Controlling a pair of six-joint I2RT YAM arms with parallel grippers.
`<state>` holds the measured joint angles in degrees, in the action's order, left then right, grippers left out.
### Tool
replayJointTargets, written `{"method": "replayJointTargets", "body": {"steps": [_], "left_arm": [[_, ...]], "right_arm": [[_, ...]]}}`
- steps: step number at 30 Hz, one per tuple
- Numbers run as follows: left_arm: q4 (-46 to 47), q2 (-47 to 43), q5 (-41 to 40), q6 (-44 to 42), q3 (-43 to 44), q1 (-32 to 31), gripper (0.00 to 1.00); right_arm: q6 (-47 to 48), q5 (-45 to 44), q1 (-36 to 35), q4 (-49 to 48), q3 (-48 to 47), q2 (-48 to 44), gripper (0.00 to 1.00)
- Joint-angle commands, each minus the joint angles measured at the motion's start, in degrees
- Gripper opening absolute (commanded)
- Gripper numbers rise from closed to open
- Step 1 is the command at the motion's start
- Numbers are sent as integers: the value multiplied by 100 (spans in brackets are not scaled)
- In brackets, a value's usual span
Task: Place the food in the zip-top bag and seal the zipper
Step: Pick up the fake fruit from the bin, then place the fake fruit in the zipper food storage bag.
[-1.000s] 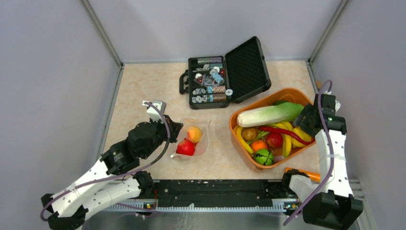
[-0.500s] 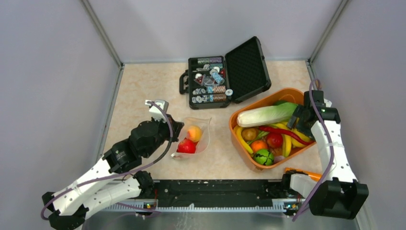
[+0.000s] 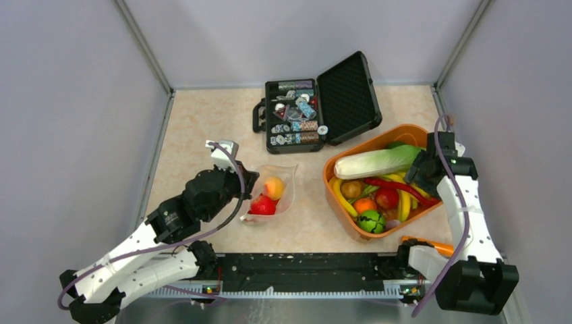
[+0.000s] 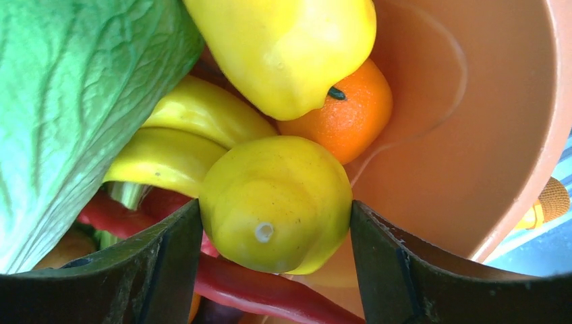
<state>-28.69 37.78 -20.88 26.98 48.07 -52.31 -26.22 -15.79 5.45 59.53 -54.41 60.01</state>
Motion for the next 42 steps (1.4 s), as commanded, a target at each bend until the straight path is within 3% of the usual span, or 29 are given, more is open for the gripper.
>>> {"method": "replayJointTargets", "body": {"steps": [1,5,12,22,24,33,42], "left_arm": [[241,11,-90,-22,67,31,0],[221,61,-57,21,104,37,0],[154,85,-90,96,125,35,0],[163,263,-36,158,158,37,0],[146,302,-17,150,177,37,0],[214,429,59,220,211,37,0],[72,415,-41,226,238,37,0]], "right_arm": [[61,358,-53,-170,-429,-417,28],[116,628,-53,-391,-438,-755,20],[117,1042,-53,-846,-600,-1393,22],[-794,4644,-95,-2792,-339,-1798,23],[-950,4995,-201,-3271,-221,-1945,23],[-919,5116,-1101,-3607,-344,-1848,24],[-580,3271,-4028,-3957,-653,-974,24]]}}
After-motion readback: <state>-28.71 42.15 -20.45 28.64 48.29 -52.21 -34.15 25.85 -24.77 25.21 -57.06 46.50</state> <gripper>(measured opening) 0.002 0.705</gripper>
